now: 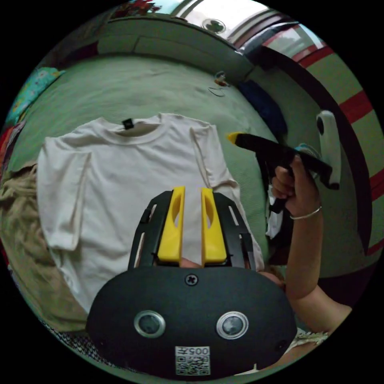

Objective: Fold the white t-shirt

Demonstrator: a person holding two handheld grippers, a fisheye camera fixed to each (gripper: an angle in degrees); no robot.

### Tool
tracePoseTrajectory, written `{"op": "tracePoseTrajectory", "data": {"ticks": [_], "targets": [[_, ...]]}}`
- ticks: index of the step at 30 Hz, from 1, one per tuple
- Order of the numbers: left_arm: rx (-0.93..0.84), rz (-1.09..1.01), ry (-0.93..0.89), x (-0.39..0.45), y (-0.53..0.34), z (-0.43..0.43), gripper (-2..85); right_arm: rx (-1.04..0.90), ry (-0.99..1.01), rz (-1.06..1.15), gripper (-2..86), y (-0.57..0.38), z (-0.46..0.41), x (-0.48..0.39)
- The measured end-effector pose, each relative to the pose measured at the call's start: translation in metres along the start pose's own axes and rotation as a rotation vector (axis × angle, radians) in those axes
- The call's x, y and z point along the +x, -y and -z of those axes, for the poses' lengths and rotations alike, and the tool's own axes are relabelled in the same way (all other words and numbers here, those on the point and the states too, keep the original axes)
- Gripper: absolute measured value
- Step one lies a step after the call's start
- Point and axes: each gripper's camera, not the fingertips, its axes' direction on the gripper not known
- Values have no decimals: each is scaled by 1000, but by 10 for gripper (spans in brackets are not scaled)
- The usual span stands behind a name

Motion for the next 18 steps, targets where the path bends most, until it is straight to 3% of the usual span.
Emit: {"op": "tracePoseTrajectory", "data": {"ticks": [6,11,18], "targets": [[-38,-10,-43,23,26,-51,99,-170,-1,34,92,55,-46,19],[-58,68,-41,15,35,-82,97,-311,-150,102,78,82,-97,15],[-38,144,-110,6,44,-94,34,-286,-202,119,-9,85,-105,19]]}}
